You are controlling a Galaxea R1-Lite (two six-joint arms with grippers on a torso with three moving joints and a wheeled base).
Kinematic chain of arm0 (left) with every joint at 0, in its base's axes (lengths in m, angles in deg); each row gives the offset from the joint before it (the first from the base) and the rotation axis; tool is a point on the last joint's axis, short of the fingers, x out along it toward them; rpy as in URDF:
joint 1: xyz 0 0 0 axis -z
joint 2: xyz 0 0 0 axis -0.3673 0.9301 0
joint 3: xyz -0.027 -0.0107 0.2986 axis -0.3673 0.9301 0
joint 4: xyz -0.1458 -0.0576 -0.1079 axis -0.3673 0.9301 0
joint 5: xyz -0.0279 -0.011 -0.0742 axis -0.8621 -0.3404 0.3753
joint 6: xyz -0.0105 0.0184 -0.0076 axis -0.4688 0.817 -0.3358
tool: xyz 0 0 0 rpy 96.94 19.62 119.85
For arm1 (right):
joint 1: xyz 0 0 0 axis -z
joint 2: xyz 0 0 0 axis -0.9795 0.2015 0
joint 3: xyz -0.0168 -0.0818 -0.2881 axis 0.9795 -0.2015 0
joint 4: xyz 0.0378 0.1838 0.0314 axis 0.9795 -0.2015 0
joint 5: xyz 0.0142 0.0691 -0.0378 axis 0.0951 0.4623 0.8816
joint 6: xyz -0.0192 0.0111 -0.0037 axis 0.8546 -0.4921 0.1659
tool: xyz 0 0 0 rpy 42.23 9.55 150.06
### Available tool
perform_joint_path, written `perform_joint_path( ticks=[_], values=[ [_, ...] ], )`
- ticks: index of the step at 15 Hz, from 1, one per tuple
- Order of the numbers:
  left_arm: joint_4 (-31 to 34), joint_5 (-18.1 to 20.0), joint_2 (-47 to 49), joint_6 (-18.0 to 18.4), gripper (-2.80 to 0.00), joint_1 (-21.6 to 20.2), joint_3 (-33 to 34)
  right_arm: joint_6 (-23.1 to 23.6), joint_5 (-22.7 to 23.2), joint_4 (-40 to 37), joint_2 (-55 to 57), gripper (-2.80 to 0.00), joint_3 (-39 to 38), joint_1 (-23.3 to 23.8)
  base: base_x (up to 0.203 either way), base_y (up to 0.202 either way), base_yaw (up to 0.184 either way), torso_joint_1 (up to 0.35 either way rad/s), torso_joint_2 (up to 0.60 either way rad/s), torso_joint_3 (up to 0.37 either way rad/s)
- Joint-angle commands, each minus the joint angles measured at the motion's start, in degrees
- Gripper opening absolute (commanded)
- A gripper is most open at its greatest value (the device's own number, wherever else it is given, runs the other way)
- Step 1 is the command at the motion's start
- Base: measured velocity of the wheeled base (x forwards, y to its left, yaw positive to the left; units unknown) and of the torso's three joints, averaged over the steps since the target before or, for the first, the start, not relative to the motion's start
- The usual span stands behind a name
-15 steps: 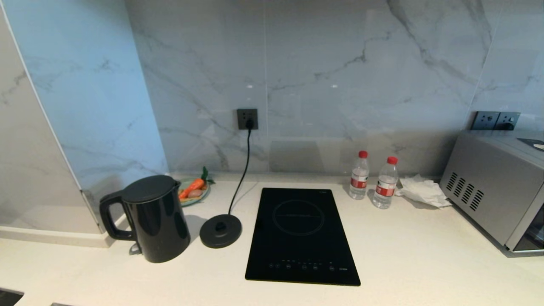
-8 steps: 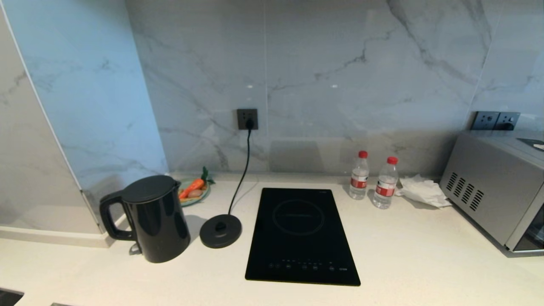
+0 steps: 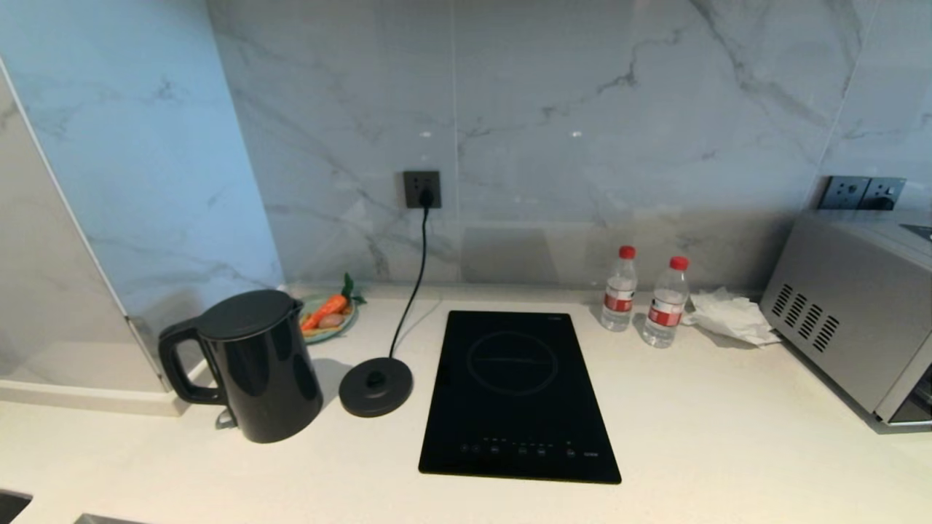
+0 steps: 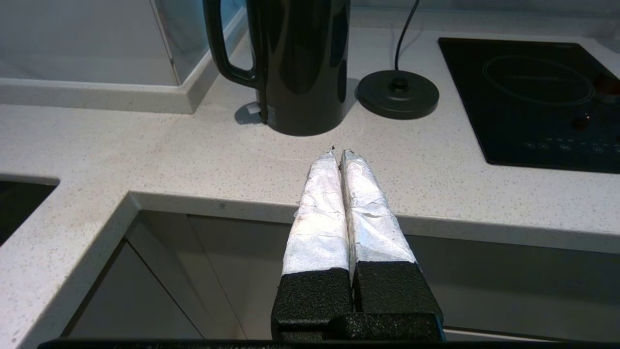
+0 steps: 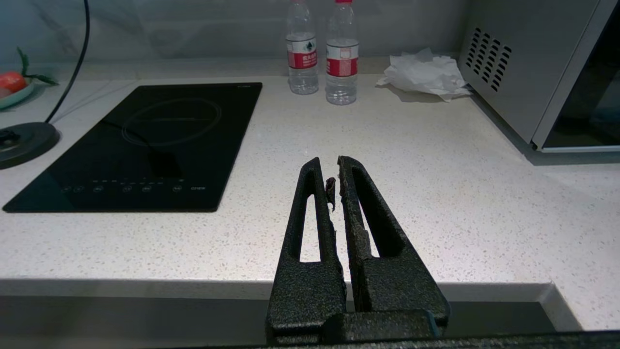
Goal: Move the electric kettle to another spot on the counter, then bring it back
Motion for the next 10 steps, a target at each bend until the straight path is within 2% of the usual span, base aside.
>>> perform_joint_path(
  ticks=[1, 10],
  values=[
    [0.1, 0.0, 0.1, 0.0, -2.80, 0.0, 0.0, 0.0, 0.0, 0.0, 0.0, -2.80, 0.0, 0.0, 0.000, 0.000, 0.000, -0.104, 0.30, 0.150],
    [0.1, 0.0, 0.1, 0.0, -2.80, 0.0, 0.0, 0.0, 0.0, 0.0, 0.0, -2.80, 0.0, 0.0, 0.000, 0.000, 0.000, -0.129, 0.32, 0.181]
  ],
)
